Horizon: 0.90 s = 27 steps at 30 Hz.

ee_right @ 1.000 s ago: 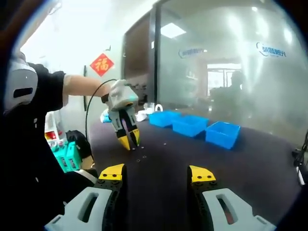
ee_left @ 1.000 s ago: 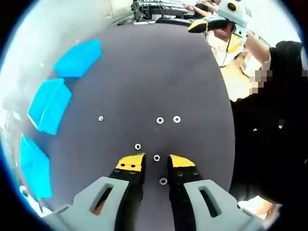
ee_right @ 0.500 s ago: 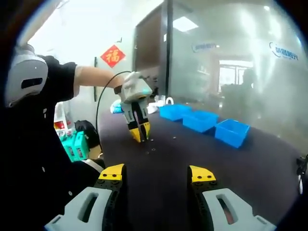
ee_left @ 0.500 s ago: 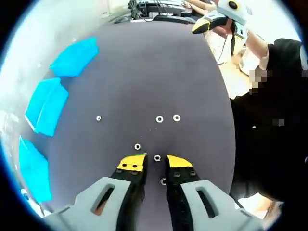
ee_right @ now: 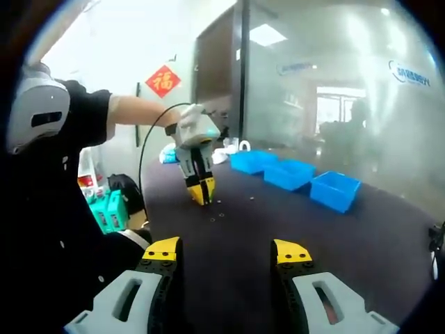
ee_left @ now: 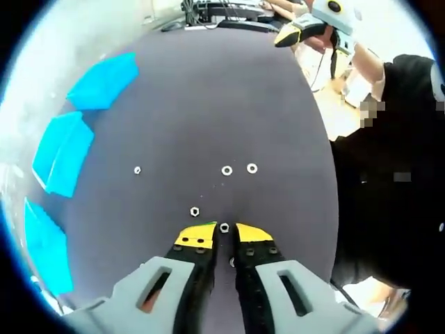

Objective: Sort the screws, nuts, and washers into the corresponding bins

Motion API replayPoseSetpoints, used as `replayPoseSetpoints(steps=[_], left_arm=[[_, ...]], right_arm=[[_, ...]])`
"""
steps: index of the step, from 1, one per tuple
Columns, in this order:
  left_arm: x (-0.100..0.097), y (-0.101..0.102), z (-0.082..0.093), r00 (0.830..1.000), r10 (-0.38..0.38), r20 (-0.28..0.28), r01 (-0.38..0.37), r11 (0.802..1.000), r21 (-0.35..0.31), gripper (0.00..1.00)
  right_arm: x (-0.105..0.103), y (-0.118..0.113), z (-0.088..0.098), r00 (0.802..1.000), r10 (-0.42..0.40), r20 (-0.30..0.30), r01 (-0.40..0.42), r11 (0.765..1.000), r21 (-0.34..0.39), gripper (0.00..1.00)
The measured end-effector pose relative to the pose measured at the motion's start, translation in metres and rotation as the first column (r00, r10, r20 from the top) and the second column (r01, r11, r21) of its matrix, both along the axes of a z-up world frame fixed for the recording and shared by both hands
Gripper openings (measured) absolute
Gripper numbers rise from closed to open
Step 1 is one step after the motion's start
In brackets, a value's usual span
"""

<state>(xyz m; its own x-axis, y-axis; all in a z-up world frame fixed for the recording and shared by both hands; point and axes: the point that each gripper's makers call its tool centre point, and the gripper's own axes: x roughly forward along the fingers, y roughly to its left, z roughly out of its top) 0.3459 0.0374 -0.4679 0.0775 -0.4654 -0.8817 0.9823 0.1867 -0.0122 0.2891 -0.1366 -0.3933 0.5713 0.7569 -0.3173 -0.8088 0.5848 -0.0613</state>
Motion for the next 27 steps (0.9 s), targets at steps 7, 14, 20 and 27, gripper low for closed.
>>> replayPoseSetpoints(steps=[7,14,20,27], left_arm=[[0.0,0.001,0.001,1.0,0.001,0.012,-0.001,1.0,-0.003,0.04],[0.0,0.0,0.012,0.999,0.007,0.042,-0.005,0.999,-0.051,0.03],[0.001,0.0,0.026,0.997,0.021,0.069,-0.013,0.994,-0.111,0.02],[0.013,0.0,0.051,0.986,0.104,0.131,-0.074,0.973,-0.219,0.02]], right_arm=[[-0.002,0.0,0.0,1.0,0.006,0.002,-0.006,1.0,-0.008,0.46],[-0.003,0.0,-0.003,1.0,0.009,0.004,-0.009,1.0,-0.027,0.46],[-0.005,0.004,-0.001,1.0,0.017,0.008,-0.017,0.999,-0.027,0.46],[-0.004,0.004,0.003,1.0,0.015,0.018,-0.015,1.0,-0.026,0.46]])
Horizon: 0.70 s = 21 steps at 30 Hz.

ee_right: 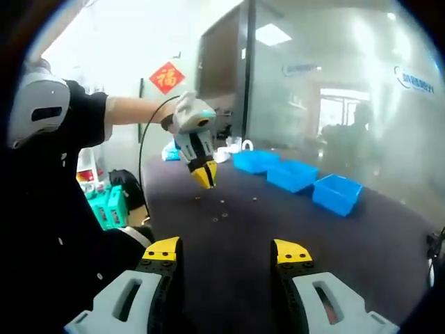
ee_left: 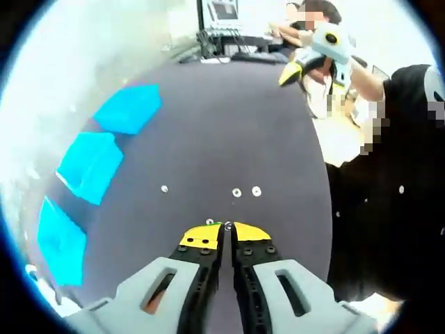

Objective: Sort the screws, nuts, and washers into the corresponding bins

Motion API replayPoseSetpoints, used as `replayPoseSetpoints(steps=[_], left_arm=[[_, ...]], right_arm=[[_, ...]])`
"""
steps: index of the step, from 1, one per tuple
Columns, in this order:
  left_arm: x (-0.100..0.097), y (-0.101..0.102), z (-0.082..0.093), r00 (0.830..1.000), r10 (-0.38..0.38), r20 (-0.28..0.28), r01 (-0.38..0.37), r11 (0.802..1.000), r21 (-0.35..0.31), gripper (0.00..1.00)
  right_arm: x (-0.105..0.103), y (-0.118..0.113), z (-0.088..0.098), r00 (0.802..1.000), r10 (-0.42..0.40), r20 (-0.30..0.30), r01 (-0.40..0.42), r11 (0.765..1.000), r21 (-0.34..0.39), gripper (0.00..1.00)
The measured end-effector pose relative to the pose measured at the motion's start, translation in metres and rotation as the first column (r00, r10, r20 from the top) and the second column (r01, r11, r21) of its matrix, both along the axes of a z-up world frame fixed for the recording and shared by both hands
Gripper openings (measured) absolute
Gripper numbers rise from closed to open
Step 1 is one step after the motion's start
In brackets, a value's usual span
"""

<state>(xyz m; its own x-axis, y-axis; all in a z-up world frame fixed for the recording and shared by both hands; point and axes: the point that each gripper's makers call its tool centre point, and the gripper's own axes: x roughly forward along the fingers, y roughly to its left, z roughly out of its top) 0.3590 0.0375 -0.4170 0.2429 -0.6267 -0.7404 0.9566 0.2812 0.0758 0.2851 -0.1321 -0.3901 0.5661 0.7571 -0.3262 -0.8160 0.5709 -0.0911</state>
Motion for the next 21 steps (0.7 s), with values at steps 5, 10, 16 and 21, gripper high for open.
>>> replayPoseSetpoints(steps=[5,10,16,21], left_arm=[[0.013,-0.001,0.027,0.995,0.065,0.072,-0.056,0.991,-0.121,0.02],[0.027,0.0,0.052,0.973,0.169,0.155,-0.125,0.958,-0.258,0.02],[0.041,0.009,0.073,0.915,0.332,0.23,-0.222,0.889,-0.401,0.02],[0.061,0.034,0.094,0.813,0.51,0.281,-0.324,0.796,-0.511,0.02]], right_arm=[[0.003,-0.001,0.007,1.0,-0.013,0.012,0.012,1.0,0.015,0.46],[0.01,-0.004,0.016,0.999,-0.036,0.03,0.035,0.999,0.039,0.46],[0.012,-0.004,0.021,0.998,-0.044,0.039,0.042,0.998,0.056,0.46],[0.013,-0.004,0.024,0.998,-0.051,0.04,0.048,0.996,0.074,0.46]])
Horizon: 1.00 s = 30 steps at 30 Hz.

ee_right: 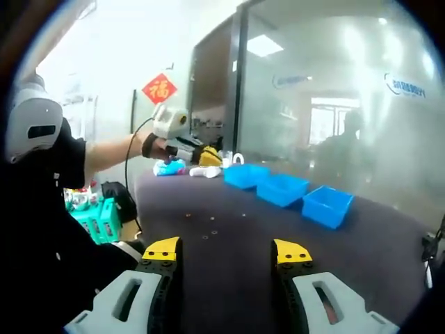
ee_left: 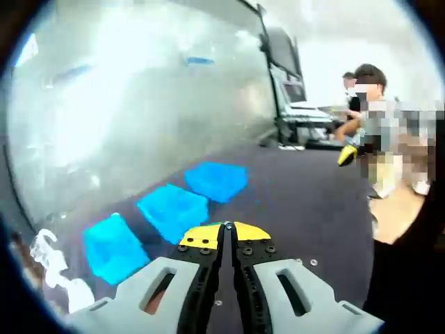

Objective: Sort the screws, nuts, and washers into the corresponding bins

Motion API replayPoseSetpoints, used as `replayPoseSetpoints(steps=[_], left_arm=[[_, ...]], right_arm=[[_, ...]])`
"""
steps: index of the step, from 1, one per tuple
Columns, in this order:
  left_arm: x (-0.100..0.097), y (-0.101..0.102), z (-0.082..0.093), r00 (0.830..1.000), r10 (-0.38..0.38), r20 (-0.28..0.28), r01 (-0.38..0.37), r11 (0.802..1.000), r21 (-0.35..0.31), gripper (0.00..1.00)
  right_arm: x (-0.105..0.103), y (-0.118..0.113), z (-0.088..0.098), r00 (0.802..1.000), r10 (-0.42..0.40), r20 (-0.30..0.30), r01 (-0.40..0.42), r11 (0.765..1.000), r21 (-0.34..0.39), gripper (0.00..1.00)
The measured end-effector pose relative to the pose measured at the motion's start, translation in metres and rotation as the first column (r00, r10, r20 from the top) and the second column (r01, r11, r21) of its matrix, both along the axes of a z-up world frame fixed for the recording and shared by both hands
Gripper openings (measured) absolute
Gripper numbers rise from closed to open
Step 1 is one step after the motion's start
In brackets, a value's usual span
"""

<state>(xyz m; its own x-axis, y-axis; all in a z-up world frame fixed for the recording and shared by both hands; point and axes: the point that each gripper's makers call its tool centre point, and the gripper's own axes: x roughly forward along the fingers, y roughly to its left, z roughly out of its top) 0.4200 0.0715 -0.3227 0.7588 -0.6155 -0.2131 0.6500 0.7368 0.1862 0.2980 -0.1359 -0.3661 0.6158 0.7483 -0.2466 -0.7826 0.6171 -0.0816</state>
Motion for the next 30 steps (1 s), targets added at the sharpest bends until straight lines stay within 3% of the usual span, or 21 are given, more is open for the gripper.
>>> replayPoseSetpoints(steps=[4,8,12,13,18,21,23,30], left_arm=[[0.019,0.029,0.014,0.979,0.187,0.084,-0.181,0.98,-0.079,0.02],[0.031,0.05,0.009,0.951,0.288,0.112,-0.28,0.956,-0.088,0.02],[0.058,0.078,0.01,0.914,0.388,0.121,-0.376,0.92,-0.107,0.02],[0.074,0.091,0.013,0.906,0.407,0.121,-0.393,0.911,-0.12,0.02],[0.098,0.111,0.015,0.887,0.445,0.121,-0.434,0.894,-0.106,0.02],[0.118,0.126,0.015,0.865,0.486,0.125,-0.475,0.873,-0.109,0.02],[0.13,0.139,0.013,0.837,0.528,0.142,-0.522,0.849,-0.079,0.02],[0.161,0.144,0.004,0.831,0.549,0.084,-0.541,0.834,-0.108,0.02]], right_arm=[[0.002,-0.001,0.003,1.0,-0.008,0.007,0.008,1.0,0.011,0.46],[0.004,-0.002,0.008,1.0,-0.016,0.015,0.016,0.999,0.028,0.46],[0.004,-0.002,0.009,1.0,-0.02,0.017,0.019,0.999,0.029,0.46],[0.004,-0.002,0.008,1.0,-0.021,0.016,0.02,0.999,0.029,0.46],[0.004,-0.002,0.007,1.0,-0.027,0.012,0.026,0.999,0.03,0.46],[0.005,-0.001,0.008,1.0,-0.028,0.01,0.027,0.999,0.033,0.46],[0.005,0.001,0.007,1.0,-0.026,0.01,0.026,0.999,0.031,0.46],[0.005,0.003,0.007,1.0,-0.025,0.007,0.025,0.999,0.027,0.46]])
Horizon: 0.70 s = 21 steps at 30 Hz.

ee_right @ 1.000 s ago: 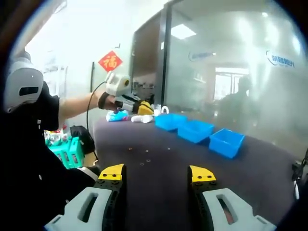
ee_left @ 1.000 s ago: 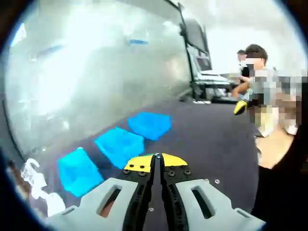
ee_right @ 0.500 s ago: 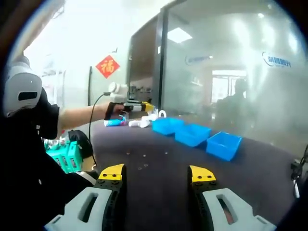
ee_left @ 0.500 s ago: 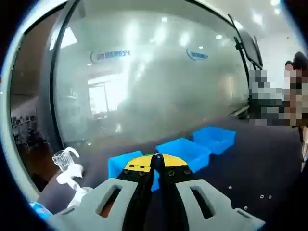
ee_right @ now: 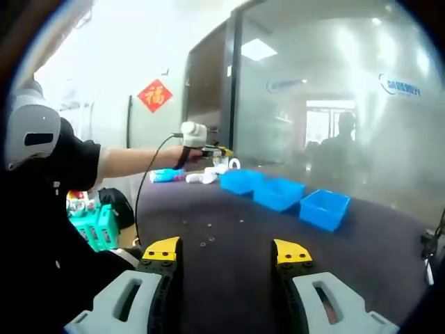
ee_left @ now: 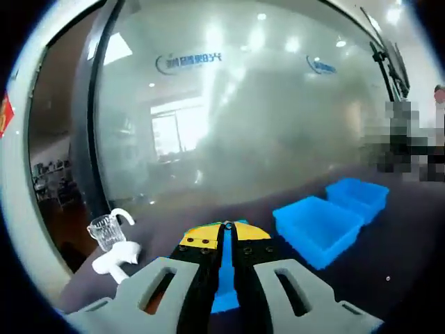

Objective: Sort the screws, nuts, and washers into the corresponding bins

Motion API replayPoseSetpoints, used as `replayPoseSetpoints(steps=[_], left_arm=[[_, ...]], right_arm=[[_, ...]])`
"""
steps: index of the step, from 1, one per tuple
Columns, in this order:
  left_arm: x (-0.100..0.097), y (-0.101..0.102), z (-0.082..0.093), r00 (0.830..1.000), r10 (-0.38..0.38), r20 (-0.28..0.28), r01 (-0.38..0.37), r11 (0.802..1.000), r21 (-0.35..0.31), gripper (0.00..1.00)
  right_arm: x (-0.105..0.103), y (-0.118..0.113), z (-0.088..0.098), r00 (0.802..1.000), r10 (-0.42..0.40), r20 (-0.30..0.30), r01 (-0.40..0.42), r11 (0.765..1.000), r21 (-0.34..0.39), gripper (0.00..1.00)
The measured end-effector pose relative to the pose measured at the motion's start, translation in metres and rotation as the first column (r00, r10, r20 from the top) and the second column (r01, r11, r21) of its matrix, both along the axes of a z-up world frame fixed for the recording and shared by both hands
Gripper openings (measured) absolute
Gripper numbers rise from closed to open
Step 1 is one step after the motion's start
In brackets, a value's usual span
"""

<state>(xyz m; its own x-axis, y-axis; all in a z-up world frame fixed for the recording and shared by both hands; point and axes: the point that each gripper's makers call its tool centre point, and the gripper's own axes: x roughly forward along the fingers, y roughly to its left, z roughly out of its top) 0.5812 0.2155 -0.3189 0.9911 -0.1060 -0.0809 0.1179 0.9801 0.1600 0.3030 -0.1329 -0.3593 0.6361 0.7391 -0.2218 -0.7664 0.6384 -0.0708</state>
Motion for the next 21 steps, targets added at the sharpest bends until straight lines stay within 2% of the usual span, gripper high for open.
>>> replayPoseSetpoints(steps=[1,3,8,10,12,13,17,21], left_arm=[[0.003,-0.001,-0.002,1.0,-0.002,-0.005,0.002,1.0,0.001,0.02],[0.006,-0.004,-0.009,1.0,-0.017,-0.023,0.019,0.998,0.058,0.02],[0.009,-0.002,-0.013,0.999,-0.029,-0.034,0.03,0.999,0.036,0.03],[0.006,-0.004,-0.015,0.998,-0.04,-0.04,0.041,0.998,0.039,0.06],[0.003,-0.005,-0.014,0.998,-0.049,-0.037,0.05,0.998,0.023,0.22],[0.001,-0.006,-0.014,0.998,-0.054,-0.037,0.055,0.998,0.016,0.24],[-0.008,-0.006,-0.017,0.997,-0.058,-0.056,0.059,0.998,0.014,0.27],[-0.021,-0.006,-0.017,0.996,-0.077,-0.052,0.077,0.997,0.005,0.31]], right_arm=[[0.0,0.0,0.0,1.0,0.0,0.0,0.0,1.0,-0.001,0.46],[-0.002,0.0,0.0,1.0,0.0,-0.001,0.0,1.0,-0.001,0.46],[-0.003,-0.002,-0.002,1.0,-0.004,-0.006,0.004,1.0,-0.008,0.46],[-0.003,-0.002,-0.002,1.0,-0.006,-0.007,0.006,1.0,-0.007,0.46],[-0.004,-0.001,-0.002,1.0,-0.004,-0.006,0.004,1.0,-0.006,0.46],[-0.004,-0.001,-0.002,1.0,-0.003,-0.006,0.003,1.0,-0.006,0.46],[-0.004,0.002,-0.003,1.0,0.003,-0.006,-0.003,1.0,-0.008,0.46],[-0.005,0.004,-0.001,1.0,0.008,-0.002,-0.008,1.0,-0.005,0.46]])
